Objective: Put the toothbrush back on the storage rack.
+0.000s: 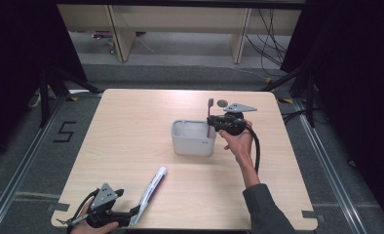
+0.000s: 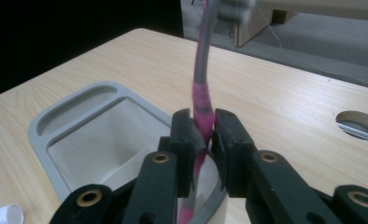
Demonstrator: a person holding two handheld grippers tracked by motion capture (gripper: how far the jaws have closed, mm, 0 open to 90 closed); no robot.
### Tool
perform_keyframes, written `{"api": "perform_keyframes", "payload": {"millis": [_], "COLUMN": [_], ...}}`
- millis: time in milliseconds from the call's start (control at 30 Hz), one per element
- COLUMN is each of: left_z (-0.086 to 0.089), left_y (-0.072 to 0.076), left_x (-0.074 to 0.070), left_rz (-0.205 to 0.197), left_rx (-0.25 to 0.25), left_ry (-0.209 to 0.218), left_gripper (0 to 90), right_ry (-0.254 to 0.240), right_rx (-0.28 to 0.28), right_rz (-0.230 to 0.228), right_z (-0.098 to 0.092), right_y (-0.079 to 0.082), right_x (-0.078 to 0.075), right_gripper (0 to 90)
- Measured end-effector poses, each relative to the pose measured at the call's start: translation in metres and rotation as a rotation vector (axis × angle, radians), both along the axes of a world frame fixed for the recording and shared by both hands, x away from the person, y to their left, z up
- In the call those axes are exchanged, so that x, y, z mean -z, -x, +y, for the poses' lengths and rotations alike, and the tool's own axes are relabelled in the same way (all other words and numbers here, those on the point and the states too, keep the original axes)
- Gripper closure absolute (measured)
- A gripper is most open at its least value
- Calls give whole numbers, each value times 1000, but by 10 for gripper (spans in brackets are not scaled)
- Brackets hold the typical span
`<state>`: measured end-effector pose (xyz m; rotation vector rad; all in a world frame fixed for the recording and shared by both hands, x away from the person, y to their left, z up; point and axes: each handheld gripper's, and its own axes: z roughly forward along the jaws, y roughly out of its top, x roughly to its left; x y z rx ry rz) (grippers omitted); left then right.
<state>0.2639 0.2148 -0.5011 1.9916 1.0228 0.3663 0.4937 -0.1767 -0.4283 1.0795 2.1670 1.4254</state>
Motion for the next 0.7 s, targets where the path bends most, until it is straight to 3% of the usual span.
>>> {"api": "perform_keyframes", "payload": {"millis": [100,167,233,333,367,567,600,700], "left_z": [3,3,3,3,3,3,3,2], "left_y": [-1,-1,-1,-1,-1,-1,-1,-1], "left_x": [-1,-1,-1,-1,-1,-1,0,-1], "left_rz": [4,2,3,3,3,3,3,6], "left_rx": [20,18,19,19,18,15,13,16], "left_ry": [-38,-35,-36,-38,-37,-30,-28,-34], "left_gripper": [168,168,168,168,167,168,168,168], "right_ry": [2,15,34,31,22,-7,4,-7], "right_rx": [-2,6,23,3,19,34,28,34], "right_rz": [-8,-8,-8,-50,-31,-8,-33,-37], "right_z": [0,0,-1,-4,-6,-15,-18,-21], "right_y": [2,3,8,12,16,28,29,32], "right_x": [-1,-1,-3,-5,-6,-11,-11,-12], "right_gripper": [735,645,612,549,524,476,474,472]}}
